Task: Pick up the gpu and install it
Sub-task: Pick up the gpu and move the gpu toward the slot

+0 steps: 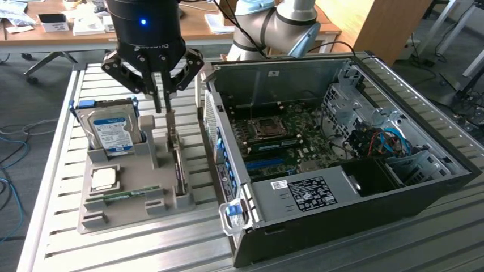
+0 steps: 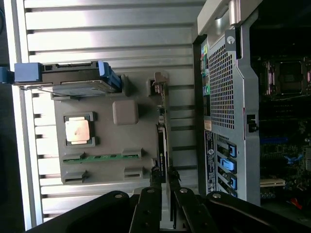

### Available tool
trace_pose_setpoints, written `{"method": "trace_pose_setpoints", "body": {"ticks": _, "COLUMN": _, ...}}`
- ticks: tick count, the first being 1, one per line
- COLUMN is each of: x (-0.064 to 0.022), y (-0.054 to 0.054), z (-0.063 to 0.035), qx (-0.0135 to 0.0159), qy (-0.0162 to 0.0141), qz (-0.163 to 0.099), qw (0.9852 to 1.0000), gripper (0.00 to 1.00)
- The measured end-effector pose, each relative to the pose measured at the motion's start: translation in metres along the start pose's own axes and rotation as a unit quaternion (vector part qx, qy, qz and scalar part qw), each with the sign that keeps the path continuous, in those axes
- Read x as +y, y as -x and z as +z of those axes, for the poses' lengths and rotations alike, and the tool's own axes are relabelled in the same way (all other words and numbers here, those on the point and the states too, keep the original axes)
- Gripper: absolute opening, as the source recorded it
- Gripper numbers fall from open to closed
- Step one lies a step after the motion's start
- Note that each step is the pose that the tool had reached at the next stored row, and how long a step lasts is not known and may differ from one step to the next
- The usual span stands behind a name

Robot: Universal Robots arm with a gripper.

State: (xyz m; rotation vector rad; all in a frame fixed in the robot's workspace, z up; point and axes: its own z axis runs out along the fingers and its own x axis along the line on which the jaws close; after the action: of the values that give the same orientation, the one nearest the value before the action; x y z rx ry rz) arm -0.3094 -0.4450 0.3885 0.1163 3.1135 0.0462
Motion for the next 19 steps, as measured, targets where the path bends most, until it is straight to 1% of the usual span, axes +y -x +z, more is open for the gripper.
{"method": "trace_pose_setpoints", "body": {"ticks": 1, "x": 0.0000, "y": 0.0000, "z": 0.0000, "qx": 0.0000, "qy": 0.0000, "qz": 0.000, "qw": 1.0000, "gripper": 0.24}}
{"method": "trace_pose_setpoints", "body": {"ticks": 2, "x": 0.0000, "y": 0.0000, "z": 0.0000, "qx": 0.0000, "qy": 0.0000, "qz": 0.000, "qw": 1.0000, "gripper": 0.24}}
{"method": "trace_pose_setpoints", "body": {"ticks": 4, "x": 0.0000, "y": 0.0000, "z": 0.0000, "qx": 0.0000, "qy": 0.0000, "qz": 0.000, "qw": 1.0000, "gripper": 0.35}}
{"method": "trace_pose_setpoints", "body": {"ticks": 5, "x": 0.0000, "y": 0.0000, "z": 0.0000, "qx": 0.0000, "qy": 0.0000, "qz": 0.000, "qw": 1.0000, "gripper": 0.35}}
{"method": "trace_pose_setpoints", "body": {"ticks": 6, "x": 0.0000, "y": 0.0000, "z": 0.0000, "qx": 0.0000, "qy": 0.0000, "qz": 0.000, "qw": 1.0000, "gripper": 0.42}}
{"method": "trace_pose_setpoints", "body": {"ticks": 19, "x": 0.0000, "y": 0.0000, "z": 0.0013, "qx": 0.0000, "qy": 0.0000, "qz": 0.000, "qw": 1.0000, "gripper": 0.42}}
